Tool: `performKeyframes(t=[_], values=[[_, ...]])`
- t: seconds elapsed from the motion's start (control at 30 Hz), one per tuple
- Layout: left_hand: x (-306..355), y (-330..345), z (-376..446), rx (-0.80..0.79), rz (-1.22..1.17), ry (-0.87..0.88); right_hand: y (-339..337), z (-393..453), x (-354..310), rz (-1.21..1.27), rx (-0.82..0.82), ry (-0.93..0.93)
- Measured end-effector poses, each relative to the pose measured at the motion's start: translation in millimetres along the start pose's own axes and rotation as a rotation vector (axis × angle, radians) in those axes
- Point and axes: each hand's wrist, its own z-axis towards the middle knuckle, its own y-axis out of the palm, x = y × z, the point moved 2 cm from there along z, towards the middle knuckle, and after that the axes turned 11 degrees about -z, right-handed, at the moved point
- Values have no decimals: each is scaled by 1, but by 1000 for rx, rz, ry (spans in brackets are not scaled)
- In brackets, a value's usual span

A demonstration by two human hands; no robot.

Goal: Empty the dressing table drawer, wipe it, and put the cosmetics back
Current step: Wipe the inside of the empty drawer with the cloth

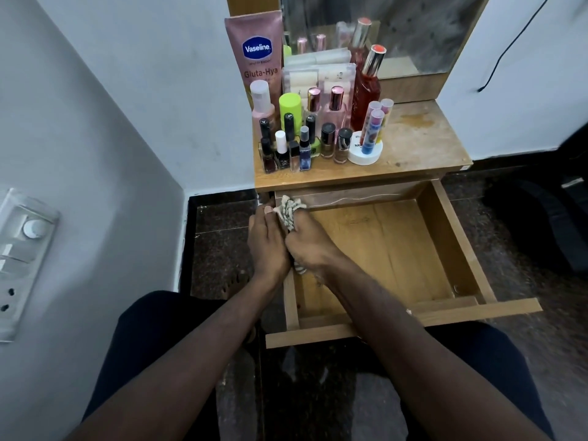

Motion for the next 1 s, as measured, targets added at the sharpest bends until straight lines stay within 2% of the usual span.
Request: performKeyframes(t=[0.17, 0.23, 0.33, 0.5, 0.57, 0.77, 0.93, 1.0], values=[[0, -1, 1, -1, -57, -55, 5, -60, -1, -255, -283, 7], [2, 1, 2, 6, -30, -31, 7, -74, 2, -295, -332, -5], [4, 1, 1, 8, -23, -20, 2, -62, 1, -227, -248, 13], [-1, 1, 3, 27, -27, -7, -2, -19, -6, 32, 79, 19], [0, 1, 3, 30, -23, 9, -4, -13, -6, -9, 116, -6], [-5, 1, 4, 22, -60, -33, 2, -49, 9, -570, -102, -59], [-2, 1, 4, 33, -23, -11, -3, -65, 12, -720, -339, -122], [1, 2, 3, 29, -53, -24, -10, -58, 10, -709, -440, -137]])
